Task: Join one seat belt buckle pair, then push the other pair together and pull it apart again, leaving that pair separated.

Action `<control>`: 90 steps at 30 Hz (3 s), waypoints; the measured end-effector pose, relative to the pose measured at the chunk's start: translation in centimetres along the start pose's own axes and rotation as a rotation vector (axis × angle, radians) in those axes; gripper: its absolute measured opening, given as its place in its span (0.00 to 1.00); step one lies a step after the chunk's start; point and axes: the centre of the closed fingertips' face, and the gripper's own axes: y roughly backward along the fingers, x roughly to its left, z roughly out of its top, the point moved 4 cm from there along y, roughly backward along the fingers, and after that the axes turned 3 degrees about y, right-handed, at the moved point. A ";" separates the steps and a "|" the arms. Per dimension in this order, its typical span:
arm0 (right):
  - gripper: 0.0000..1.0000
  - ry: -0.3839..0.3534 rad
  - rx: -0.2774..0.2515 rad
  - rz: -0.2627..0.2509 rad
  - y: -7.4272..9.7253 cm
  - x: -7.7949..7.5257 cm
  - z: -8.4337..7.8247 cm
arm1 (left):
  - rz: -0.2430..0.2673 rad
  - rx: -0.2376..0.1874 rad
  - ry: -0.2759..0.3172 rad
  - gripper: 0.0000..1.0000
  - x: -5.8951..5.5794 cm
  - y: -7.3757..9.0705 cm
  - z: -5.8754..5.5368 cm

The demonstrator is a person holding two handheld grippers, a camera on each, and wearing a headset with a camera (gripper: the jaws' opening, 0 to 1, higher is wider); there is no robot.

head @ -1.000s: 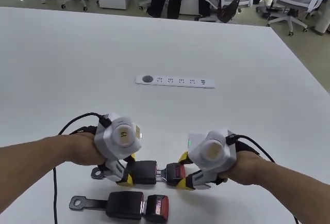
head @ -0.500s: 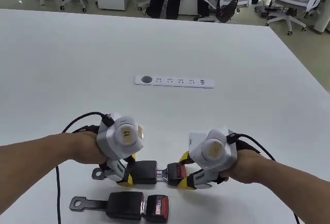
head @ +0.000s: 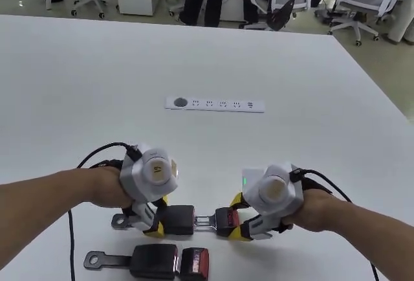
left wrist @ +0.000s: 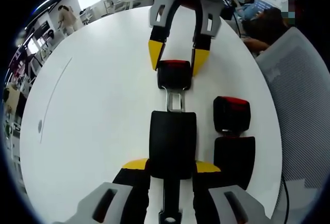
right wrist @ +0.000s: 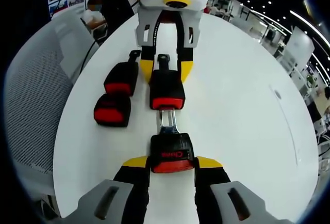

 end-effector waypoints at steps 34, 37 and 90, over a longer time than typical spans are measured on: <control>0.30 -0.010 0.037 0.009 2.1 0.0 -3.5 | -0.008 0.002 -0.010 0.32 0.1 0.0 0.0; 0.30 -0.004 0.037 0.007 2.1 -0.1 -3.6 | -0.009 0.003 -0.012 0.32 0.2 -0.1 0.0; 0.65 -0.068 -0.029 -0.074 5.0 1.7 -4.3 | 0.081 -0.205 0.194 0.51 -1.1 4.9 -3.6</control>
